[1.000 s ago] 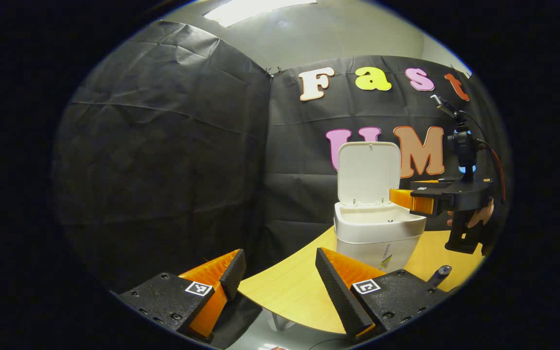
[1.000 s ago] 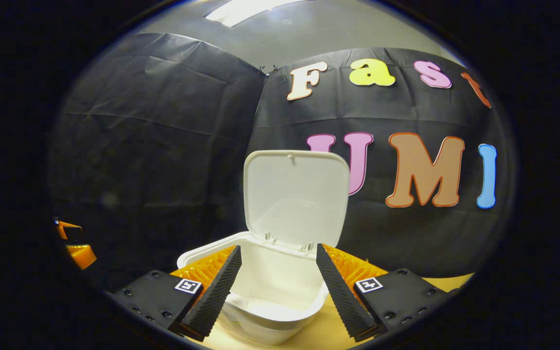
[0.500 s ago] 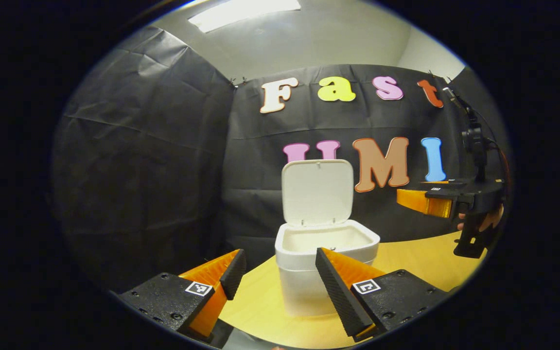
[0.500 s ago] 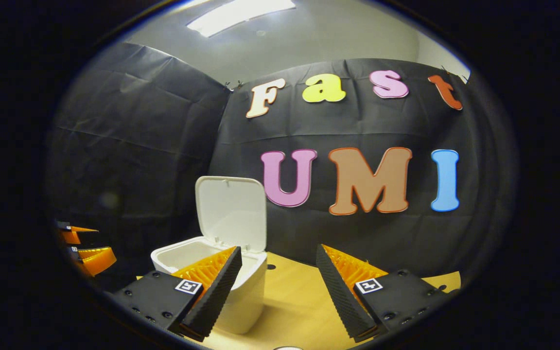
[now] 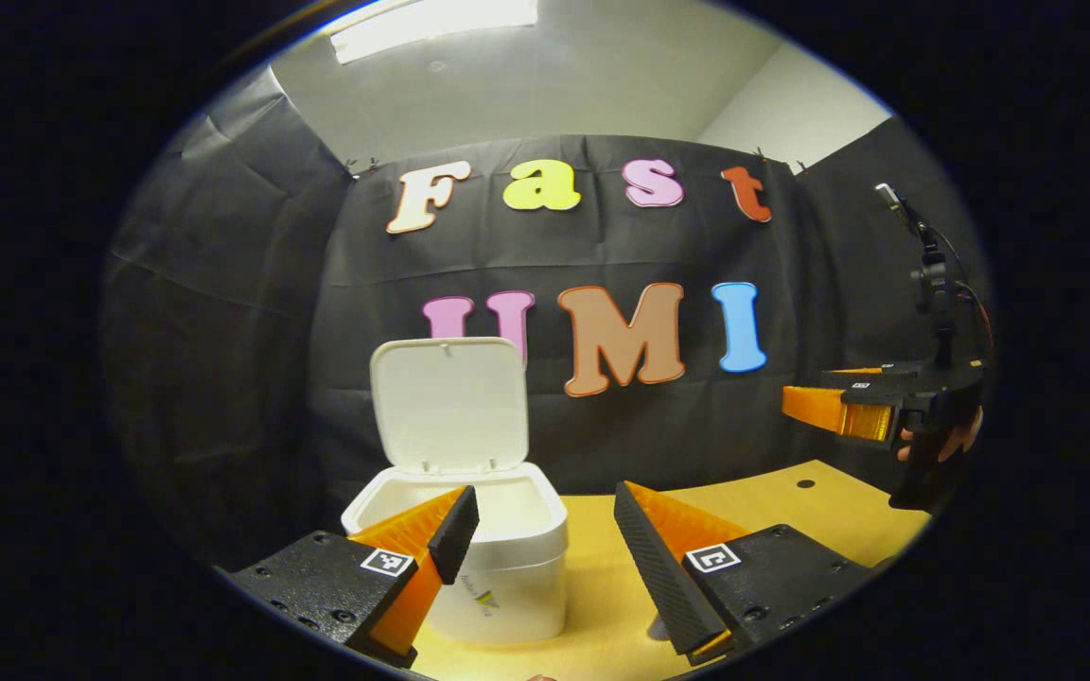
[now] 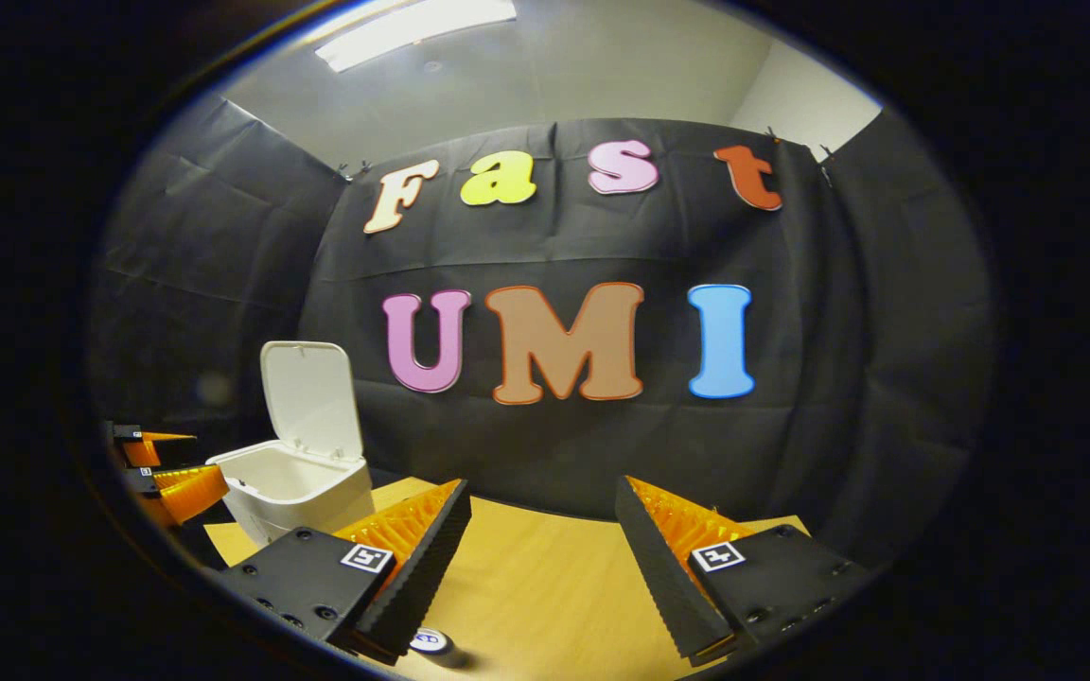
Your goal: Press the lid of the desktop garbage bin to open it, pick up the crumpled paper on the desktop and throw it into the bin, then pick up the pop can on the desktop and drop it into the bin, and finally close the garbage bin lid.
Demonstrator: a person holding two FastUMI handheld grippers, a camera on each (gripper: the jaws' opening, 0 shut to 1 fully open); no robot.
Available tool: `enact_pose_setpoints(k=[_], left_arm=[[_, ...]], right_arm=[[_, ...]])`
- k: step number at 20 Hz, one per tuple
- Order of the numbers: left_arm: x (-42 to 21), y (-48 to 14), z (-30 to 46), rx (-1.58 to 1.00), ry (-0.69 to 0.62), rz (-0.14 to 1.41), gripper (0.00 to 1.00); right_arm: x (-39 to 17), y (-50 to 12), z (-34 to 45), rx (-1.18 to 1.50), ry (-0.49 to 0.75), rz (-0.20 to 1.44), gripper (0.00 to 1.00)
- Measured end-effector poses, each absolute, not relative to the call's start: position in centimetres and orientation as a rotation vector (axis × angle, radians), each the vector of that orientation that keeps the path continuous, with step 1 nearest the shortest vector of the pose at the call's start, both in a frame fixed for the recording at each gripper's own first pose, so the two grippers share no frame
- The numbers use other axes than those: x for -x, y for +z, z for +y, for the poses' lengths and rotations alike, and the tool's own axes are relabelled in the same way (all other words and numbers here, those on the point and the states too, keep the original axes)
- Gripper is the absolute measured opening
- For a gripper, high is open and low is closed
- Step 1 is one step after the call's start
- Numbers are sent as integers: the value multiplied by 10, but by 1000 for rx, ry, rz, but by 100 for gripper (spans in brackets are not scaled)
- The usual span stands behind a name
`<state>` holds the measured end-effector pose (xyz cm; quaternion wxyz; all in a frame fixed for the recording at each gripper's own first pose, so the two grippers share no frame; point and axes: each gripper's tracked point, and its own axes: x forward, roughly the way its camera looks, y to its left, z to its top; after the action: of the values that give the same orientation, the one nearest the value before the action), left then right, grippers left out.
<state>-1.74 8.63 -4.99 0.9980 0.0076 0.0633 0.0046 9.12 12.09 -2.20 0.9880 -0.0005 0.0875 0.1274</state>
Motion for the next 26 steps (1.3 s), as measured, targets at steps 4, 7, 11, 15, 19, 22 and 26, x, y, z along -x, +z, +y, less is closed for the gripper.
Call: enact_pose_setpoints(k=[4, 7, 11, 15, 19, 22, 26], left_arm=[[1, -71, 42, 8, -88, 166, 89], [-8, -98, 18, 38, -130, 223, 90], [-13, -142, -10, 54, -175, 305, 90], [-6, -195, -28, 53, -188, 402, 90], [6, -243, -37, 22, -196, 482, 91], [9, -271, -41, 21, -194, 533, 91], [18, -304, -44, 13, -193, 601, 91]], right_arm=[[-80, -36, 60, -10, 149, 216, 98], [-65, -43, 17, -3, 74, 241, 98], [-47, -51, -25, 13, -8, 276, 98], [-30, -58, -53, 26, -66, 315, 98], [-15, -62, -72, 42, -105, 342, 98], [-6, -65, -85, 53, -135, 360, 98], [2, -71, -90, 64, -147, 390, 99]])
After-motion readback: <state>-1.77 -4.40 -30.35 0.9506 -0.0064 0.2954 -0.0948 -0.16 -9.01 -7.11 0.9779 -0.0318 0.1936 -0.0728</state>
